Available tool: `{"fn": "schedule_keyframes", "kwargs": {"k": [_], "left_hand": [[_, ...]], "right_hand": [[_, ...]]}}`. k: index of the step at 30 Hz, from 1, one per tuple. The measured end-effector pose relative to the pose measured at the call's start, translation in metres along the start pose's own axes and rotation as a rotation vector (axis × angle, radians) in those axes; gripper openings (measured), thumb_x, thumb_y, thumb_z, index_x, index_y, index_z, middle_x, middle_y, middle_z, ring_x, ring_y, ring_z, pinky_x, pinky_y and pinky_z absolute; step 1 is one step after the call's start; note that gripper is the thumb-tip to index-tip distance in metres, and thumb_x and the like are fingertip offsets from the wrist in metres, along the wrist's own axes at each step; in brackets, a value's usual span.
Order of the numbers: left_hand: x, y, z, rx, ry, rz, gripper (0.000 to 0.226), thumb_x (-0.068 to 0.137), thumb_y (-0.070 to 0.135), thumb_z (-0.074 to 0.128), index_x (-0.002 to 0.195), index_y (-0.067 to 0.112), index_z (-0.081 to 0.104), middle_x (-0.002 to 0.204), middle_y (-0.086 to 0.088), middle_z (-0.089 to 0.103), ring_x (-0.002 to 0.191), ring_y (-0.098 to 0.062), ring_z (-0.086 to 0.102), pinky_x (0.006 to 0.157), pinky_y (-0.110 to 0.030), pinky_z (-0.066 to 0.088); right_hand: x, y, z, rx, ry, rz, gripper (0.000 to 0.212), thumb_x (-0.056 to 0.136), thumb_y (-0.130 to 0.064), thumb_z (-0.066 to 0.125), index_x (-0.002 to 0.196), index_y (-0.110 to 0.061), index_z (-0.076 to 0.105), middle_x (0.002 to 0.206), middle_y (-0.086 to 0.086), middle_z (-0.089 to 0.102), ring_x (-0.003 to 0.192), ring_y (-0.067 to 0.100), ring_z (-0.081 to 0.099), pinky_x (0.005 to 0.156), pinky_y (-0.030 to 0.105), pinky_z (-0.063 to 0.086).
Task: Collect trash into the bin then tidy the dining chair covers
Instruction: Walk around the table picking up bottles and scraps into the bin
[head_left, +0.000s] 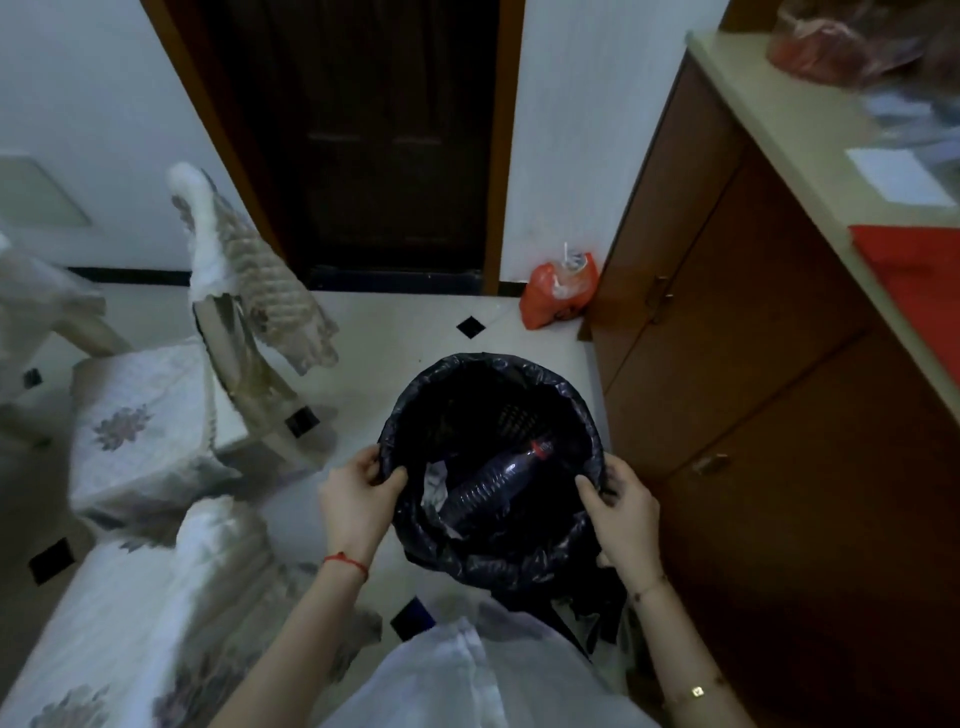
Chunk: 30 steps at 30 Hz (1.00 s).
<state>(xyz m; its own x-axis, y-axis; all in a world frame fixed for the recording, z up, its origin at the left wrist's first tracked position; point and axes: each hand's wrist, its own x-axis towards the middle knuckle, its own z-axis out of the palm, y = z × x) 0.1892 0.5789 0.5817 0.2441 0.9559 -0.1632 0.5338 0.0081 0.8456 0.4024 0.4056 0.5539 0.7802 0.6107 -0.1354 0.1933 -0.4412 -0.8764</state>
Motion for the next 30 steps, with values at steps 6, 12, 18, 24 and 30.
{"fn": "schedule_keyframes", "kwargs": {"k": [6,12,18,24,30], "left_hand": [[0.138,0.029,0.044,0.004,0.024,-0.046,0.011,0.072,0.014,0.072,0.083,0.012,0.069,0.068,0.004,0.073,0.073,-0.01,0.069,0.074,-0.041,0.058],[0.265,0.078,0.073,-0.082,0.086,-0.092,0.016,0.076,0.008,0.072,0.091,0.014,0.072,0.075,0.009,0.074,0.079,-0.007,0.07,0.079,-0.041,0.058],[0.378,0.108,0.081,-0.155,0.243,-0.164,0.025,0.079,0.003,0.07,0.103,0.008,0.072,0.083,0.001,0.074,0.077,-0.008,0.068,0.078,-0.033,0.057],[0.486,0.11,0.073,-0.246,0.299,-0.246,0.023,0.078,0.003,0.07,0.096,0.016,0.072,0.074,0.018,0.069,0.072,0.005,0.067,0.075,-0.029,0.059],[0.622,0.106,0.034,-0.253,0.416,-0.337,0.023,0.077,0.004,0.069,0.082,0.027,0.068,0.063,0.019,0.068,0.073,-0.011,0.07,0.077,-0.039,0.059]], "right_hand": [[0.155,-0.02,0.033,-0.031,-0.007,-0.027,0.028,0.087,-0.02,0.067,0.115,-0.019,0.064,0.098,-0.007,0.069,0.086,-0.001,0.063,0.072,0.01,0.047],[0.315,-0.078,0.059,-0.039,-0.09,-0.076,0.025,0.087,-0.017,0.068,0.111,-0.018,0.063,0.093,-0.009,0.067,0.083,-0.005,0.06,0.073,0.014,0.049],[0.455,-0.14,0.111,-0.069,-0.221,-0.192,0.029,0.088,-0.013,0.067,0.115,-0.021,0.062,0.098,-0.014,0.064,0.087,-0.008,0.057,0.074,0.002,0.043],[0.562,-0.179,0.188,-0.067,-0.315,-0.227,0.029,0.087,-0.013,0.067,0.112,-0.026,0.06,0.099,-0.015,0.065,0.092,-0.004,0.059,0.083,0.01,0.046],[0.673,-0.244,0.304,-0.121,-0.412,-0.279,0.024,0.088,-0.016,0.066,0.111,-0.023,0.06,0.097,-0.012,0.066,0.089,-0.007,0.058,0.084,0.013,0.049]]}}
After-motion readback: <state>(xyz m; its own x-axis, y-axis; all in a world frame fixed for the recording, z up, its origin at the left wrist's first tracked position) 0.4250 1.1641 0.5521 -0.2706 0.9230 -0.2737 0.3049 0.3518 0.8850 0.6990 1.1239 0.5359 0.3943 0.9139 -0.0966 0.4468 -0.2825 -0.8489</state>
